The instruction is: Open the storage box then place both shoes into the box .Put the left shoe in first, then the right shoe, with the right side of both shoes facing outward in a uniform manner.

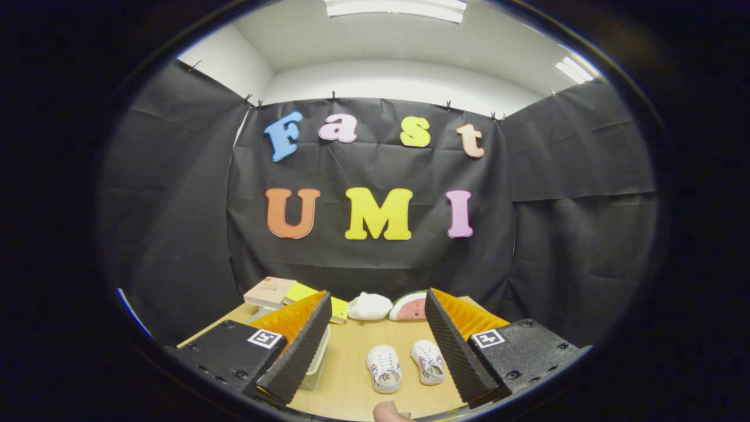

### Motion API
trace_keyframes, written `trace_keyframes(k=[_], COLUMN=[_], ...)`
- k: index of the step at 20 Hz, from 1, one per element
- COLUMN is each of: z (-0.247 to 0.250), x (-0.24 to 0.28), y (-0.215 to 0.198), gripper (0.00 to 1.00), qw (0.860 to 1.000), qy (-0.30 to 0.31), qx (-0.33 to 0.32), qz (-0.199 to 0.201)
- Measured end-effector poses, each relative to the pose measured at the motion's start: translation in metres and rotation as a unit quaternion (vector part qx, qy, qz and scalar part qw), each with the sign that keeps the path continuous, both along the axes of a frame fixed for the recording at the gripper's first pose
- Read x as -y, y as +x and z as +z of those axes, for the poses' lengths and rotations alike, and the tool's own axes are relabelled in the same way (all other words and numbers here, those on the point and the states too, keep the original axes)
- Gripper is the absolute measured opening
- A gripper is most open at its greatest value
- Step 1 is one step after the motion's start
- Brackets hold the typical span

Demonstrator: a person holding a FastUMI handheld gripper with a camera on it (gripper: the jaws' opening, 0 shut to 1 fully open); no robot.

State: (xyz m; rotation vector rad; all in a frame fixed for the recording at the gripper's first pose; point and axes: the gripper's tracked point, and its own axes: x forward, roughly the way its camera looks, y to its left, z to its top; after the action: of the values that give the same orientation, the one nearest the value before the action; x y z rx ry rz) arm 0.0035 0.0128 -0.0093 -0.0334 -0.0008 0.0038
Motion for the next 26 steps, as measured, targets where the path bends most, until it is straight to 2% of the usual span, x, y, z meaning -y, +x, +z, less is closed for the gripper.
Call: trace_keyframes(k=[6,10,13,17,21,23,26], z=[-0.021,-0.037,-0.05,-0.076,-0.117,-0.14,-0.167], x=[0.002,0.007,0.014,0.01,0.005,0.0,-0.018], y=[0.007,0.023,0.044,0.083,0.122,0.135,0.151], gripper=[1.0,1.0,1.0,1.0,1.0,1.0,1.0], qw=[1.0,0.999,0.997,0.985,0.952,0.924,0.873], qy=[0.0,0.007,0.017,0.048,0.095,0.129,0.18], qx=[-0.021,-0.04,-0.065,-0.128,-0.235,-0.295,-0.368], qz=[0.003,0.021,0.046,0.108,0.174,0.206,0.265])
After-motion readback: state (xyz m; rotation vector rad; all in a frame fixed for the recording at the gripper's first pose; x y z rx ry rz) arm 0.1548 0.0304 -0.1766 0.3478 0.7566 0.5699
